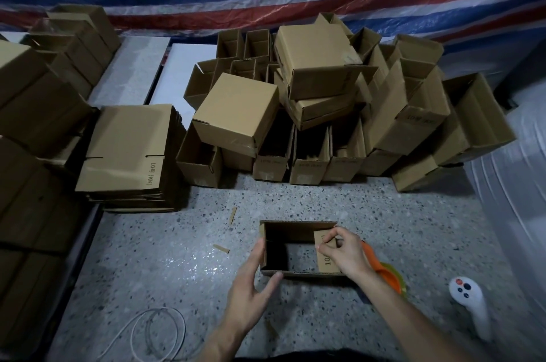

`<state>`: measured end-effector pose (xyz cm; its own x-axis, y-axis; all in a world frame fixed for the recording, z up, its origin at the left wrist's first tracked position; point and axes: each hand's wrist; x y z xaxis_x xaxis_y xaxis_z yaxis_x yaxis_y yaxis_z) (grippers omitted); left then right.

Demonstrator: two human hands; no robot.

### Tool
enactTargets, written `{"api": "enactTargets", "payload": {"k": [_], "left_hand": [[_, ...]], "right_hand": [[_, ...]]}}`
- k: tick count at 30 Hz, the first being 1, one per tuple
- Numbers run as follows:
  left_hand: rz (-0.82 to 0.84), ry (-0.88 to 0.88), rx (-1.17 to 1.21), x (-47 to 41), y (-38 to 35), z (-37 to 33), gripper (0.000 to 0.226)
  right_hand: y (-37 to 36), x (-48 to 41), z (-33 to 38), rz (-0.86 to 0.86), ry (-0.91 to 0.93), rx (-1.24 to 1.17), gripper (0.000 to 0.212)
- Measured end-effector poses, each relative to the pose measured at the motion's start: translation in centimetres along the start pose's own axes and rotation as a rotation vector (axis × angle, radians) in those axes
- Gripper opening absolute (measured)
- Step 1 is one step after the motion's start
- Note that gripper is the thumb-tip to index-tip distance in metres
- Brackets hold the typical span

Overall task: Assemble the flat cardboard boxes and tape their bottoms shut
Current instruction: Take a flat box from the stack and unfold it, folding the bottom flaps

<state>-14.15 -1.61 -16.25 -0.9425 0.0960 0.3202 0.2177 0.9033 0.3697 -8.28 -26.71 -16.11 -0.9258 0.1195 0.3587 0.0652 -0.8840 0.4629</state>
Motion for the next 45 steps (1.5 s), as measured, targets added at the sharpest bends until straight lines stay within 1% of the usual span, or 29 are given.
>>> {"api": "enactTargets", "payload": {"k": [3,6,9,11,12,13,15,17,18,20,21,24,28,30,31,32,34,35,37,39,41,42,43,45], "left_hand": [[0.040,-0.023,-0.210,-0.2,0.0,0.0,0.080],[0.057,-0.006,-0.340,-1.0,0.5,-0.1,0.081],[0.083,-0.041,-0.596,-1.8,1.2,-0.1,0.078],[0.090,-0.053,-0.735,-2.2,1.5,-0.5,0.081],[0.096,-0.048,-0.768,-2.4,1.7,-0.8,0.083],[0.103,-0.039,-0.780,-2.4,1.8,-0.9,0.085],[0.113,-0.021,-0.737,-2.2,2.0,-0.6,0.085],[0.139,0.029,-0.589,-1.7,2.2,0.1,0.079],[0.156,0.058,-0.484,-1.5,2.3,0.5,0.074],[0.175,0.083,-0.309,-1.1,2.2,0.7,0.061],[0.174,0.081,-0.270,-1.1,2.1,0.7,0.058],[0.151,0.082,-0.213,-1.3,1.3,0.7,0.063],[0.058,0.129,-0.161,-1.5,0.6,0.3,0.066],[0.010,0.156,-0.151,-1.6,0.4,0.1,0.064],[-0.026,0.163,-0.139,-1.7,0.2,0.0,0.061],[-0.073,0.167,-0.116,-1.8,0.0,-0.2,0.056],[-0.178,0.203,-0.056,-2.4,-0.7,-0.6,0.046],[-0.215,0.253,-0.028,-2.8,-1.0,-0.7,0.050],[-0.235,0.366,0.017,-3.5,-1.1,-0.8,0.066],[-0.197,0.386,0.025,-4.0,-0.8,-0.6,0.083],[-0.149,0.372,0.003,-4.1,-0.3,-0.7,0.109],[-0.143,0.354,-0.019,-4.1,-0.1,-0.9,0.117],[-0.144,0.323,-0.050,-4.1,0.0,-1.2,0.120],[-0.155,0.208,-0.175,-4.1,0.2,-1.9,0.119]], "right_hand": [[-0.2,-0.2,-0.2,-0.011,-0.013,0.028,0.024],[-0.3,-0.2,-0.1,-0.006,-0.014,0.058,0.024],[0.0,0.1,-0.1,0.005,0.010,0.036,0.018],[0.7,0.7,0.1,0.051,0.050,-0.041,0.014],[1.1,1.1,0.1,0.098,0.075,-0.057,0.016],[1.7,1.5,0.2,0.158,0.097,-0.050,0.024],[2.8,2.0,0.0,0.291,0.108,-0.011,0.051],[3.5,2.3,-0.3,0.403,0.103,0.060,0.081],[3.6,2.4,-0.3,0.437,0.106,0.083,0.091],[3.7,2.6,-0.2,0.464,0.100,0.079,0.100],[3.7,2.6,-0.1,0.458,0.094,0.074,0.100],[3.7,2.5,0.0,0.406,0.090,0.079,0.096],[3.4,2.4,-0.3,0.356,0.097,0.056,0.095],[3.3,2.2,-0.6,0.317,0.096,0.035,0.090],[3.1,2.1,-0.8,0.285,0.100,0.035,0.083],[2.7,1.9,-0.9,0.242,0.112,0.046,0.071],[1.9,1.5,-1.1,0.142,0.135,0.074,0.041],[1.5,1.4,-1.2,0.100,0.133,0.076,0.036],[0.9,1.3,-1.3,0.048,0.117,0.096,0.047],[0.6,1.3,-1.2,0.031,0.118,0.131,0.057],[0.5,1.3,-1.0,0.023,0.113,0.121,0.066],[0.5,1.4,-0.9,0.014,0.106,0.099,0.072],[0.6,1.5,-0.8,0.015,0.104,0.074,0.083],[0.7,1.8,-0.1,0.049,0.123,0.027,0.109]]}}
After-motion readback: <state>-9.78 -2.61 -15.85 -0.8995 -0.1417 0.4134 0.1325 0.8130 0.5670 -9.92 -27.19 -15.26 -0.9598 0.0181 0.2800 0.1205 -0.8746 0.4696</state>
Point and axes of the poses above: each hand's wrist, its own x-axis away from the middle knuckle, its own y-axis out of the back of the hand, z = x × y, and after that the axes turned 6 degrees about y, right-handed
